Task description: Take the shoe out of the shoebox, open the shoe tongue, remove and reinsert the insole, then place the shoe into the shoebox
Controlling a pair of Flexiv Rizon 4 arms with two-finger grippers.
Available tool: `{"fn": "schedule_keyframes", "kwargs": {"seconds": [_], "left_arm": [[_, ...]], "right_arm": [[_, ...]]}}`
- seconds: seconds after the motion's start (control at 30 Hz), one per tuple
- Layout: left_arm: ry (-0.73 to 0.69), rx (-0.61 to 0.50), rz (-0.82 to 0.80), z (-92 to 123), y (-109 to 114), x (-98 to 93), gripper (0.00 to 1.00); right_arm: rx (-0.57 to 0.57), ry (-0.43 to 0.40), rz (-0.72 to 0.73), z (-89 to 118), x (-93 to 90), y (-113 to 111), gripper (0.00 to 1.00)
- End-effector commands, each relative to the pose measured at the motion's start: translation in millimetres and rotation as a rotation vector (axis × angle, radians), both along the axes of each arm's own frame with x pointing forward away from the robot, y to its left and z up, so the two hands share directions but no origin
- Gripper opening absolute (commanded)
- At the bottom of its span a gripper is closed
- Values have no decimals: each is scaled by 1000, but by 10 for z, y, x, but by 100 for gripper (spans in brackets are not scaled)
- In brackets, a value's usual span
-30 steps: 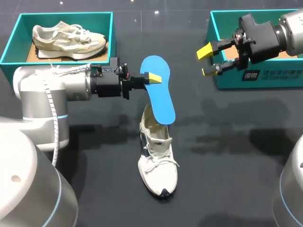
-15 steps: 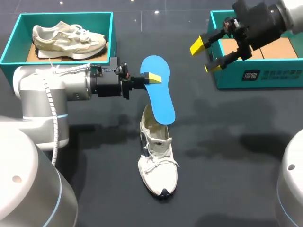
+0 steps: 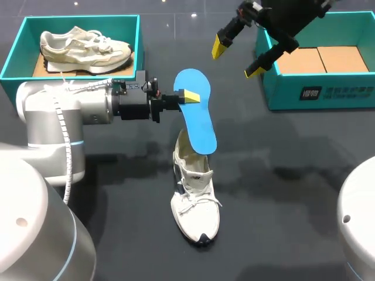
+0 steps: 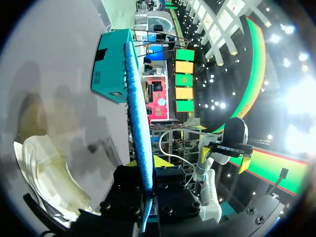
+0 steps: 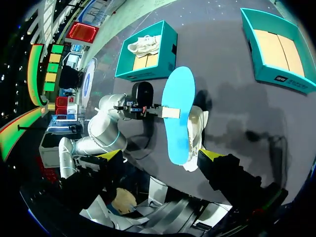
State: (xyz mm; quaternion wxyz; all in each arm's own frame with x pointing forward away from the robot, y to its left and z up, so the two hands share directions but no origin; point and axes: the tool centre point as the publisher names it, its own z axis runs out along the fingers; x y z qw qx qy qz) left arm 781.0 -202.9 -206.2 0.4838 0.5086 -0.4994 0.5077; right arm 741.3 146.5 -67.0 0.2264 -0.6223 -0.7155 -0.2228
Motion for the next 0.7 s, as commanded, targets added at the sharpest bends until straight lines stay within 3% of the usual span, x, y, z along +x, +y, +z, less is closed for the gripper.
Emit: {"fn": "schedule_keyframes", "kwargs": {"seconds": [0.03,0.7], "left_arm": [[0,-1,0,-4,-1,-3,0],[0,-1,0,-4,-1,-3,0]], "right_arm": [[-300,-24,-14,14,70,153,100],[-635,-48,-30,60,104,520,100]]}}
